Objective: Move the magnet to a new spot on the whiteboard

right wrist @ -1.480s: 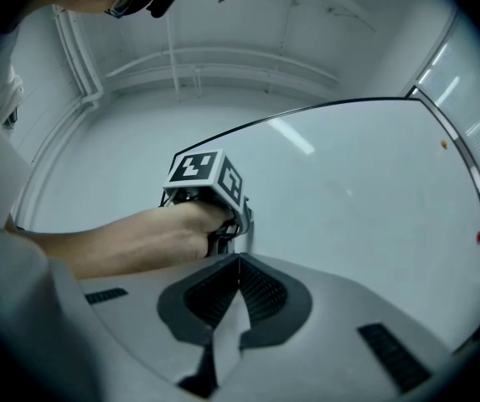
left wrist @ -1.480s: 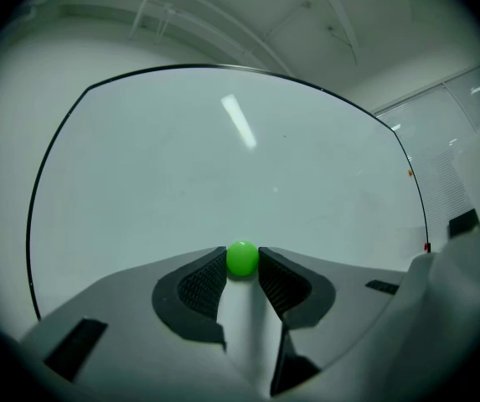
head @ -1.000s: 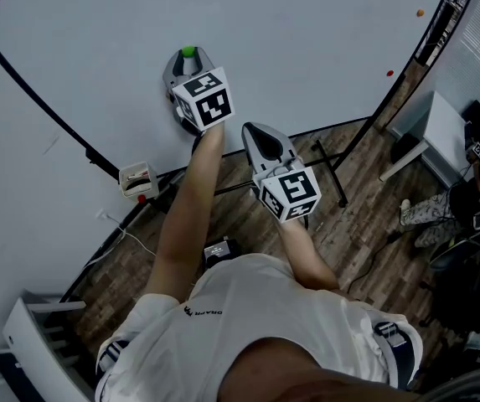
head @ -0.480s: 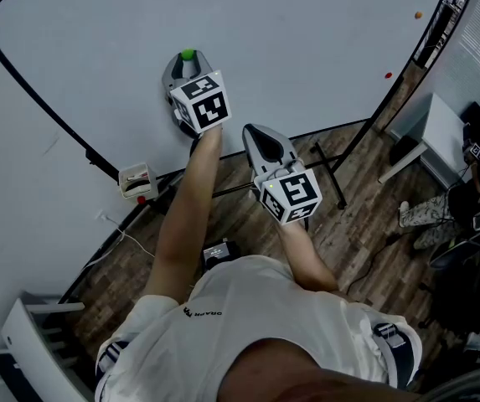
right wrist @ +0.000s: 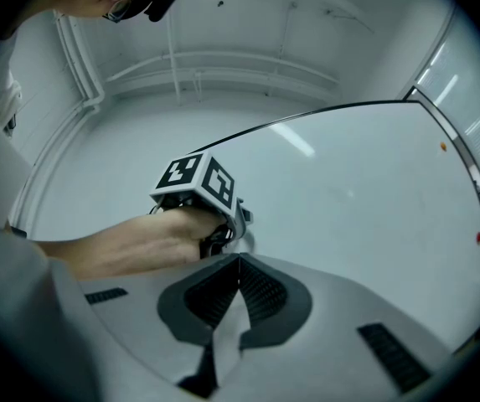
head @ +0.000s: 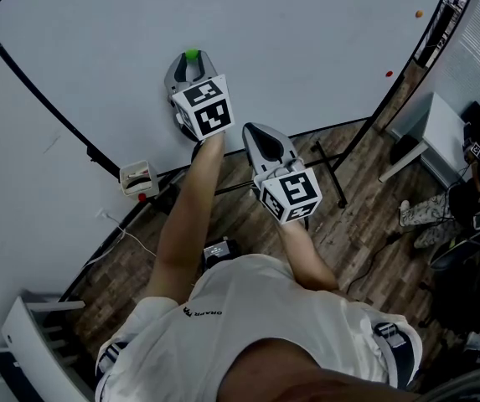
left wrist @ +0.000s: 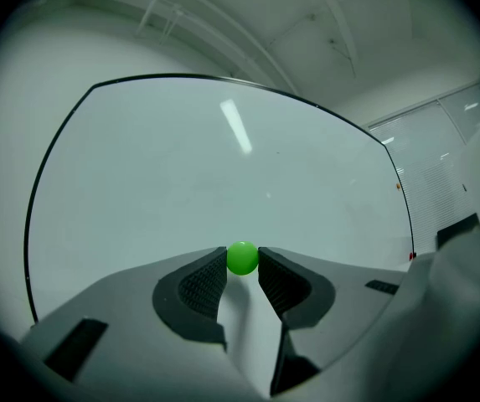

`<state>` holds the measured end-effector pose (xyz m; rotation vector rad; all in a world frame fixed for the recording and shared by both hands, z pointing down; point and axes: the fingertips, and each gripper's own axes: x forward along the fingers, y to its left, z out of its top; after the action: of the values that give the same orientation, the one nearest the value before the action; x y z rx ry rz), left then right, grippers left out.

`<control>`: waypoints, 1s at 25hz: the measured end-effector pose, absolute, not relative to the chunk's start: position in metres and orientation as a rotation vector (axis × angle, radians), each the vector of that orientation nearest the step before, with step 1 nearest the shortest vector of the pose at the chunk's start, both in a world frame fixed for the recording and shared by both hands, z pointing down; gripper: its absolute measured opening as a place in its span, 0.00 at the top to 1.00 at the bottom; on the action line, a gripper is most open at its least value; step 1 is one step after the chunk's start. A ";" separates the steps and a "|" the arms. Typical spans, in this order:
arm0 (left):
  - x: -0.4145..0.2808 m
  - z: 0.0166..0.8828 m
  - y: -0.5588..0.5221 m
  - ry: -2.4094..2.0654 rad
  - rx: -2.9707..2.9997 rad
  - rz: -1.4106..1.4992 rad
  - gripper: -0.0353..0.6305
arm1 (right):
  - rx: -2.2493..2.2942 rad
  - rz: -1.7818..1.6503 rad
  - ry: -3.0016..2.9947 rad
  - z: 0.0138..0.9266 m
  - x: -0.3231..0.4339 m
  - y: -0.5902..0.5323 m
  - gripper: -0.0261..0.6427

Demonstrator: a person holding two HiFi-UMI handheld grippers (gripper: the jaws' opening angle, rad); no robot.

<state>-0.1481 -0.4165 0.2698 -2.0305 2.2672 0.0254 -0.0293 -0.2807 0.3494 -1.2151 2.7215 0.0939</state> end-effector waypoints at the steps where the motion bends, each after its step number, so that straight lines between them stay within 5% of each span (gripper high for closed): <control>1: -0.147 0.270 -0.415 2.262 -2.034 0.026 0.77 | -1.217 0.097 2.722 0.349 -0.029 -0.280 0.94; 25: -0.137 0.272 -0.367 2.188 -2.053 0.032 0.77 | -1.228 0.109 2.716 0.342 -0.028 -0.260 0.94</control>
<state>-0.1369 -0.3671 0.2717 -2.0527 2.1883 0.0320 -0.0283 -0.2604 0.3415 -1.2275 2.7161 0.1091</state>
